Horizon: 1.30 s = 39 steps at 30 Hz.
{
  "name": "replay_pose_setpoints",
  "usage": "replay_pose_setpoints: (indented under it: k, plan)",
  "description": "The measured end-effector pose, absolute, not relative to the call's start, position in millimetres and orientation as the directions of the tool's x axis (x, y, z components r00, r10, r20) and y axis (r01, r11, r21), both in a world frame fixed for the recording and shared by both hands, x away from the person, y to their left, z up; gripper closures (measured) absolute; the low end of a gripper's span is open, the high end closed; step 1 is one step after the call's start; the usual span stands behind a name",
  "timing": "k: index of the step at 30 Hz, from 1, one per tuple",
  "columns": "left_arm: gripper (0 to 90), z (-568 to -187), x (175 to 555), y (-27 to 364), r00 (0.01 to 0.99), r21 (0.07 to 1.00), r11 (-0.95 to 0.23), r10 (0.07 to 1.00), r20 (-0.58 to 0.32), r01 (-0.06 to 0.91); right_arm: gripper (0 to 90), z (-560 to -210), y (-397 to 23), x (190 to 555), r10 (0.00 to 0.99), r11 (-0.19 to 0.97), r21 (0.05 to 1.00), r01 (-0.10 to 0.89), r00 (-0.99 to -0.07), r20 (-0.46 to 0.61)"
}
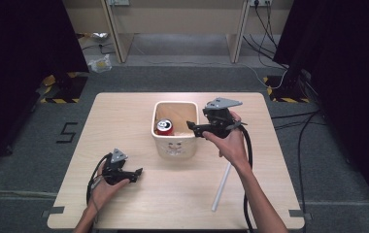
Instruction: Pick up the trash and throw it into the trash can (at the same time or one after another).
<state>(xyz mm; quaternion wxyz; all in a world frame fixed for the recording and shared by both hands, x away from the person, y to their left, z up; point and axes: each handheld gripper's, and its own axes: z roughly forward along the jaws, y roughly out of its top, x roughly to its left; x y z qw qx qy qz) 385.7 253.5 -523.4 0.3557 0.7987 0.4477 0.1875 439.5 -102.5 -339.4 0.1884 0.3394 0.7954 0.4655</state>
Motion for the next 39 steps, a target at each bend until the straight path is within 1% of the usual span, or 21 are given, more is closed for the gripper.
replay_pose_setpoints:
  k: [15, 28, 32, 39]
  plan:
    - [10.2, -523.4, 385.7, 253.4, 0.529, 0.736, -0.346, 0.849, -0.019, 0.582, 25.4, -351.2, -133.2, 429.8, 0.753, 0.327, 0.867, 0.376, -0.659, 0.001]
    - [10.2, -523.4, 385.6, 253.4, 0.528, 0.736, -0.345, 0.849, -0.020, 0.582, 25.4, -377.7, -164.7, 407.6, 0.792, 0.319, 0.859, 0.400, -0.610, -0.010]
    - [10.2, -523.4, 385.6, 253.3, 0.528, 0.736, -0.345, 0.849, -0.020, 0.583, 25.5, -389.2, -175.5, 395.2, 0.807, 0.311, 0.860, 0.405, -0.590, -0.014]
    - [10.2, -523.4, 385.6, 253.3, 0.528, 0.736, -0.344, 0.849, -0.020, 0.583, 25.6, -397.7, -180.7, 383.3, 0.812, 0.309, 0.859, 0.409, -0.583, -0.015]
